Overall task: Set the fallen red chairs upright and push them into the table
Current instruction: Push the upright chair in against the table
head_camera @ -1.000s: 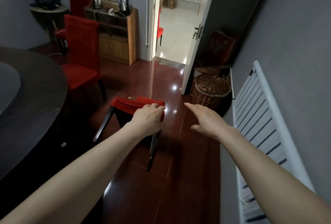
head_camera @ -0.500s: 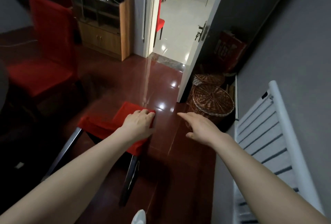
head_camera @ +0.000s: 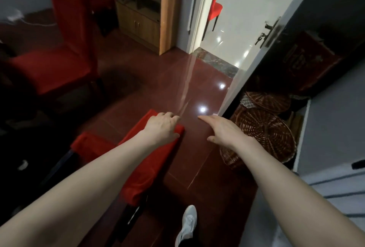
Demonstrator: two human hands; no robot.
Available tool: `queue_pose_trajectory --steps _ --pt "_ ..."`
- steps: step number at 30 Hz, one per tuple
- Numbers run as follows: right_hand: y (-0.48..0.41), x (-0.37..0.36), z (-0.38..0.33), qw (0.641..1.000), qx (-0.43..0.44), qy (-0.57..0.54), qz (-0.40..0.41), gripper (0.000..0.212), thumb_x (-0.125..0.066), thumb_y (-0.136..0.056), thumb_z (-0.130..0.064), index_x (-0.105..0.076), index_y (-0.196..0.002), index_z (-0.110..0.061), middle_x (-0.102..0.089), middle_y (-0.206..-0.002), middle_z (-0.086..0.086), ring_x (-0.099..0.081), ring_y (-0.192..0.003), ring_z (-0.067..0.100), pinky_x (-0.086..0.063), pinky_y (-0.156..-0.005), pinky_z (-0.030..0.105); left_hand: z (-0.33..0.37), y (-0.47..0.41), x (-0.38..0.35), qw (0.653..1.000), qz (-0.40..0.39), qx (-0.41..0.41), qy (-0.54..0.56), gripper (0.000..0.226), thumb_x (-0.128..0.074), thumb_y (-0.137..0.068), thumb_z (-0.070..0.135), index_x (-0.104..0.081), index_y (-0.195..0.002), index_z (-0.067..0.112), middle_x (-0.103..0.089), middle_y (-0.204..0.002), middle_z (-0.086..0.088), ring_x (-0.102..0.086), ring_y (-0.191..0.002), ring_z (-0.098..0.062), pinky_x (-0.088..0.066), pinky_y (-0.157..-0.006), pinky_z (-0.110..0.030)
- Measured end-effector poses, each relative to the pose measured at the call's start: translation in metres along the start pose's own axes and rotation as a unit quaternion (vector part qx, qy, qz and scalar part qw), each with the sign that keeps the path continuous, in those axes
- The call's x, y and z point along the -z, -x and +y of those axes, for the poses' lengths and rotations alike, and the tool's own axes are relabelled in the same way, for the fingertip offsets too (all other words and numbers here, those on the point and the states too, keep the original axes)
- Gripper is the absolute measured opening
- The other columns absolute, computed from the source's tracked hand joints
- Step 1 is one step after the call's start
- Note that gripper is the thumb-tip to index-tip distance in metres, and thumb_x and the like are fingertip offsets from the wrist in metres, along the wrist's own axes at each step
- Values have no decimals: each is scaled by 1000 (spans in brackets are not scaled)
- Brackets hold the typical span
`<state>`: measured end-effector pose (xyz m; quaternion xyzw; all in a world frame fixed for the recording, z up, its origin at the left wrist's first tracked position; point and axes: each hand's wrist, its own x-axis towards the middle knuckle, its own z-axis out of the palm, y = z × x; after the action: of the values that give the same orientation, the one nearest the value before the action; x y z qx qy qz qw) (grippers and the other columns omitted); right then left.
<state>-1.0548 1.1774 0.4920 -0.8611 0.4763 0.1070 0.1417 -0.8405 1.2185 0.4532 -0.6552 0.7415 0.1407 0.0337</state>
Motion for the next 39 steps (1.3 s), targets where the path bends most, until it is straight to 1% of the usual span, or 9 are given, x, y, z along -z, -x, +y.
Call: queue_pose_trajectory --steps 5,10,13,17,19,25,33,36,39 --pt "-91 13 59 997 68 23 -29 82 -72 -85 -21 -26 -152 -32 -45 -146 4 -47 -129 28 -42 -105 41 -1 -69 -6 997 7 73 28 66 -62 -87 48 -40 -143 22 -48 -140 -6 -47 -128 -30 -48 -97 -43" --pt "-188 11 92 990 118 29 -74 81 -72 -84 -20 -27 -152 -31 -45 -145 7 -48 -128 29 -41 -103 36 -16 -134 -27 988 -17 145 53 64 -62 -86 46 -41 -141 22 -48 -139 -6 -47 -127 -29 -47 -97 -44" --pt "-247 2 108 985 146 23 -84 82 -72 -83 -18 -29 -152 -29 -46 -144 7 -50 -126 30 -44 -101 39 -33 -180 -40 981 -26 174 78 65 -64 -85 46 -40 -141 22 -48 -139 -5 -46 -128 -29 -44 -99 -45" --pt "-316 -15 133 986 138 -2 -95 82 -72 -82 -19 -29 -151 -28 -48 -143 8 -51 -125 31 -43 -102 37 -61 -244 -61 971 -51 212 100 72 -64 -86 46 -33 -146 23 -40 -146 -5 -41 -133 -30 -40 -104 -47" --pt "-347 -29 146 986 131 -12 -102 82 -71 -83 -20 -28 -152 -28 -49 -141 7 -52 -123 30 -44 -99 36 -72 -271 -74 965 -63 231 109 76 -64 -86 45 -27 -149 23 -35 -151 -6 -36 -137 -30 -37 -107 -47" --pt "-454 -109 190 985 94 -43 -139 77 -66 -88 -26 -25 -153 -21 -54 -131 10 -56 -116 30 -45 -95 37 -108 -359 -147 941 -86 293 146 82 -64 -86 44 -20 -151 22 -25 -156 -6 -28 -142 -29 -33 -111 -47" --pt "-586 -289 241 979 58 -62 -187 65 -55 -95 -44 -32 -147 -14 -53 -132 10 -54 -117 30 -46 -96 39 -151 -449 -315 906 -156 350 179 80 -60 -89 44 -15 -153 25 -18 -159 -4 -20 -146 -26 -27 -115 -45" --pt "-629 -353 256 975 42 -82 -204 62 -57 -95 -37 -33 -147 -13 -51 -135 12 -54 -118 34 -45 -99 42 -161 -487 -379 899 -173 355 189 83 -60 -89 45 -11 -154 25 -14 -160 -4 -15 -147 -26 -25 -116 -46" --pt "-666 -414 266 971 34 -99 -217 59 -60 -94 -25 -34 -147 -16 -52 -134 11 -57 -116 32 -45 -97 39 -169 -524 -441 895 -183 355 197 88 -61 -89 45 -6 -154 24 -9 -162 -4 -10 -149 -27 -24 -118 -48"
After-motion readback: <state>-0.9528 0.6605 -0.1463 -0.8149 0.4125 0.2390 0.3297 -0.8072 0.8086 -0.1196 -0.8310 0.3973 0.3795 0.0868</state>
